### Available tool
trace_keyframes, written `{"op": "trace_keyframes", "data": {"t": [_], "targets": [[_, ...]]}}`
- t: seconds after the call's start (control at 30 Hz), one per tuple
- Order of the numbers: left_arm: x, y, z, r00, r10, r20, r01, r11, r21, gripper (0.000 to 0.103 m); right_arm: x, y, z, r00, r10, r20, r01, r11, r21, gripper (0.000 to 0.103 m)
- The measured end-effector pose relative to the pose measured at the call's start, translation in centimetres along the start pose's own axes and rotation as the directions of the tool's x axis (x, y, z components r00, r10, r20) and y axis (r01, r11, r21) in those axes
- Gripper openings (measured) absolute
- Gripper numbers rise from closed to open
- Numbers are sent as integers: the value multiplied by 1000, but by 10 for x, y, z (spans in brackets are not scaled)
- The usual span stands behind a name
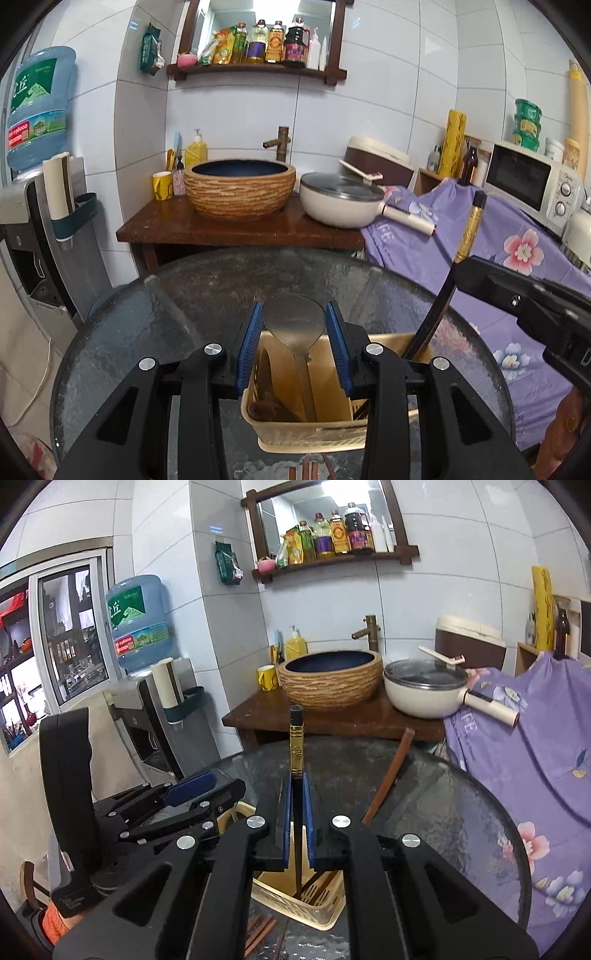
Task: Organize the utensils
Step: 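Lower both held utensils into the cream holder and open both grippers, then move both grippers down to the wooden chopsticks beside the holder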
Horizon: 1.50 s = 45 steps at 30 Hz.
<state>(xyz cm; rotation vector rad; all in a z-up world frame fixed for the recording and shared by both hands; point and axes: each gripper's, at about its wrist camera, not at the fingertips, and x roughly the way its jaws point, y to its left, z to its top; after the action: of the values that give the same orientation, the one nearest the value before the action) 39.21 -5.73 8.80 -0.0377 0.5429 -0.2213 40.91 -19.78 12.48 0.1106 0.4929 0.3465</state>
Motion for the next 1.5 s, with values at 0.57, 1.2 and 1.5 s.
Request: {"op": "trace_keyframes", "data": {"t": [0.57, 1.2, 1.5], "targets": [[-6, 1, -16, 1000, -1, -4, 1, 999, 32, 55, -5, -5, -8, 999, -39, 26, 39, 999, -4, 12], [-45, 11, -144, 978, 88, -189, -57, 985, 163, 61, -36, 35, -143, 980, -56, -189, 31, 990, -135, 58], [-20, 21, -180, 940, 32, -339, -3, 996, 86, 38, 15, 32, -200, 909, -51, -413, 22, 997, -75, 48]]}}
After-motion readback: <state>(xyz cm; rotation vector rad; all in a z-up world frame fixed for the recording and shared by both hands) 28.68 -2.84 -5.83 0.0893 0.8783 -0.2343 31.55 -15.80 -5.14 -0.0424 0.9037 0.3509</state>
